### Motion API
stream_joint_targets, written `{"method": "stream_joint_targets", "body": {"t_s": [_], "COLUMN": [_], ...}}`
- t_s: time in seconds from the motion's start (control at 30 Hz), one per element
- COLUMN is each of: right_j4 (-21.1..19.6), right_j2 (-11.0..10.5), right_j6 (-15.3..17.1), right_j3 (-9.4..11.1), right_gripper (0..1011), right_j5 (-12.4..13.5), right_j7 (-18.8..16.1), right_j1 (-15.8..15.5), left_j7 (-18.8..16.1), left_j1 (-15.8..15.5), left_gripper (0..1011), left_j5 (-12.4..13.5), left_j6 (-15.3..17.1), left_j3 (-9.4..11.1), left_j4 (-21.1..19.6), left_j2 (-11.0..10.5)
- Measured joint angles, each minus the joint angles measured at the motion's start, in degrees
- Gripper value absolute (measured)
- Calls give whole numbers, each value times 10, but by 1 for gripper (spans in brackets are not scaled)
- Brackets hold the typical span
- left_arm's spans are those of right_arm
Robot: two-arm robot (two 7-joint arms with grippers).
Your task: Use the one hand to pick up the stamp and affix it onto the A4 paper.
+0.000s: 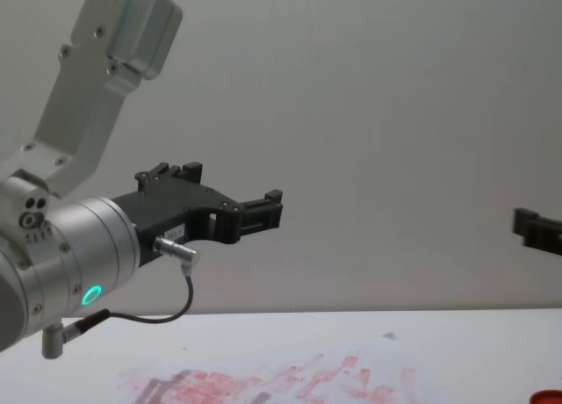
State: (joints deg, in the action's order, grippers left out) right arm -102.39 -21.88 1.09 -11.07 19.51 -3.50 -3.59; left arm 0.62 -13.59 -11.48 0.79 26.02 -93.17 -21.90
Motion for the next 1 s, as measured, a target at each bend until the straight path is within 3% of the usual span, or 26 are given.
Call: {"method": "stream_joint_targets", "body": {"t_s": [0.43, 0.77, 1.0], "right_j4": [-7, 4, 16], "right_j2": [-28, -29, -24], "right_j6": [0, 14, 41], "right_j3": [24, 30, 31], "right_gripper": [1001, 1001, 1001], "right_j5": [44, 57, 61], "right_j7": [6, 13, 20], "right_j1": [-28, -28, -23], "left_j7": [0, 0, 0], "left_j1": [0, 0, 0], "left_gripper": [1001, 1001, 1001], "left_j5": [0, 0, 0], "left_j6": [0, 0, 0], "left_j3": [0, 0, 0], "left_j4": [0, 0, 0], "left_j2": [0, 0, 0]}}
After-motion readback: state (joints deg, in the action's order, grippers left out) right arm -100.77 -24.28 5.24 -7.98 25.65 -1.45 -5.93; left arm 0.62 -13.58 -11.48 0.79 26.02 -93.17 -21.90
